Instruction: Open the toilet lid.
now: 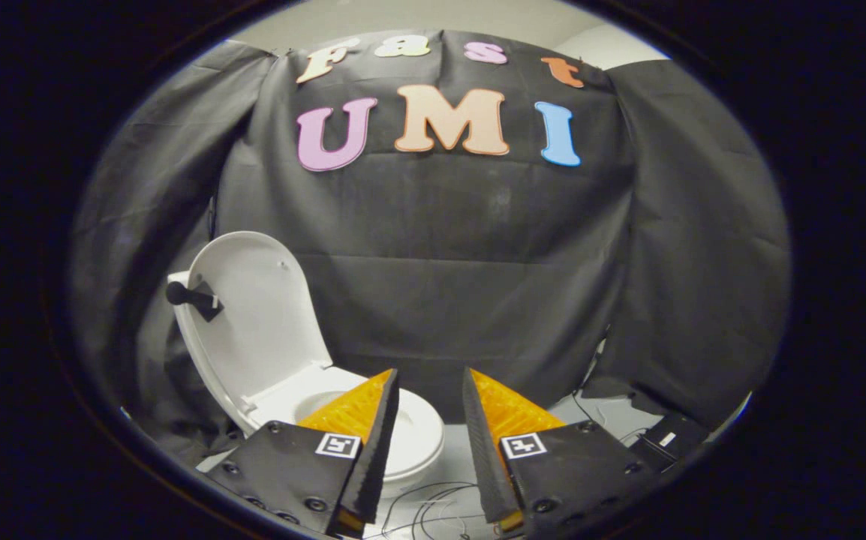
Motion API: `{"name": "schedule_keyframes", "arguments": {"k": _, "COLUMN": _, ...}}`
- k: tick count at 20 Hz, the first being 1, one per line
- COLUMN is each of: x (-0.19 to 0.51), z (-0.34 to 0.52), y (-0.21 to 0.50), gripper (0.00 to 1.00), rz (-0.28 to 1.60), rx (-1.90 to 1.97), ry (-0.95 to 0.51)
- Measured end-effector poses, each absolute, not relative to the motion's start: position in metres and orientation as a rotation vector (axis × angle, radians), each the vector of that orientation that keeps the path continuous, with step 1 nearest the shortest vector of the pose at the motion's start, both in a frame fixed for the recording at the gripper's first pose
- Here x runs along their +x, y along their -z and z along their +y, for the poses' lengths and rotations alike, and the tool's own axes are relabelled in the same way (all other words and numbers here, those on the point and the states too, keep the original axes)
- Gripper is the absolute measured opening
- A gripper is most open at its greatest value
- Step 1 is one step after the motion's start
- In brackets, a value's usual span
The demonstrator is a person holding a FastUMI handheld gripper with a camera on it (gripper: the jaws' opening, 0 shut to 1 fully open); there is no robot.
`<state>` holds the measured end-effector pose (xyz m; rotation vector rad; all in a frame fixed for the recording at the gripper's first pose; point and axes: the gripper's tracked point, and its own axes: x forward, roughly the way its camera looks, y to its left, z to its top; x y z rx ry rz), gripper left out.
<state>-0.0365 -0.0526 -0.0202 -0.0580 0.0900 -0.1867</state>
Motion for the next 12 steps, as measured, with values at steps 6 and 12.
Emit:
{"name": "schedule_keyframes", "arguments": {"k": 6, "x": -0.067, "z": -0.037, "y": 0.028, "gripper": 0.54, "rz": 0.122, "rx": 0.002, "ry": 0.106}}
{"name": "schedule_keyframes", "arguments": {"k": 12, "x": -0.078, "z": -0.033, "y": 0.008, "gripper": 0.52, "rz": 0.036, "rx": -0.028, "ry": 0.097}}
